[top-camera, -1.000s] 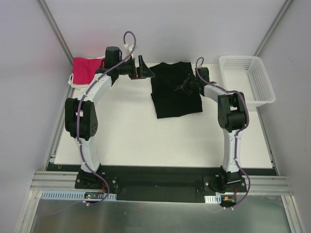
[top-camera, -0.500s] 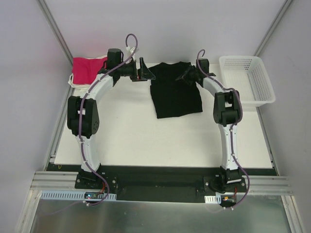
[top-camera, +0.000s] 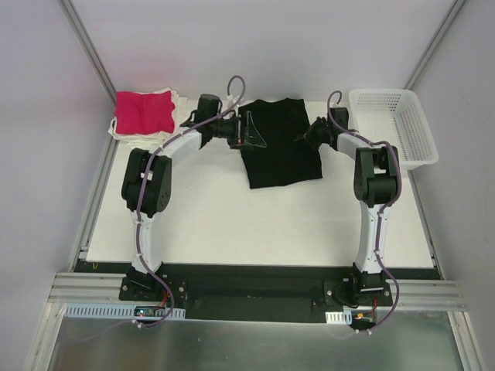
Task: Fold and stack the t-shirts
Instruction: Fold the folded rectangular tshirt in 1/3 of the way, then grab one side of the 2/3 rectangular tshirt with both arms
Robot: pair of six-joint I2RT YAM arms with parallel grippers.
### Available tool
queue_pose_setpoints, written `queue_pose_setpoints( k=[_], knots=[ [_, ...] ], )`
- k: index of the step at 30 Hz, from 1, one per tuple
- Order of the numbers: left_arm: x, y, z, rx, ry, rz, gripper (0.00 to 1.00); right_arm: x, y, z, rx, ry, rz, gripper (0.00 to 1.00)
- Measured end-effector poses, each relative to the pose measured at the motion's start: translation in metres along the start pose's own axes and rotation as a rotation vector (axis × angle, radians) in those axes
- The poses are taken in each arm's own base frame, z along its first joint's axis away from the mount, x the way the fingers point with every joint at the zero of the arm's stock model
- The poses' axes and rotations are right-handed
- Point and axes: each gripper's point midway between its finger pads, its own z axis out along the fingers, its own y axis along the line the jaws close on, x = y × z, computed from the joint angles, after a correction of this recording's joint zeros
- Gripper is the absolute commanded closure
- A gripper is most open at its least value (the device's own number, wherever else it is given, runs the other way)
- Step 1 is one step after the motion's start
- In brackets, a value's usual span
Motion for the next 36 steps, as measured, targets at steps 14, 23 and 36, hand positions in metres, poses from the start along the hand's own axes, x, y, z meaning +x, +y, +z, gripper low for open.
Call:
queue_pose_setpoints(
  k=[14, 23, 36],
  knots=[
    [0.072, -0.006, 0.063, 0.032, 0.169, -0.043, 0.01, -0.042, -0.009, -0.01, -0.041, -0.072, 0.044, 0.96],
    [0.083, 0.015, 0.077, 0.022, 0.185, -0.088, 0.01, -0.053, -0.024, 0.001, -0.033, -0.078, 0.069, 0.89],
    [0.066, 0.014, 0.068, 0.018, 0.126, -0.073, 0.01, -0.052, -0.027, -0.03, -0.044, -0.045, 0.094, 0.58]
  ],
)
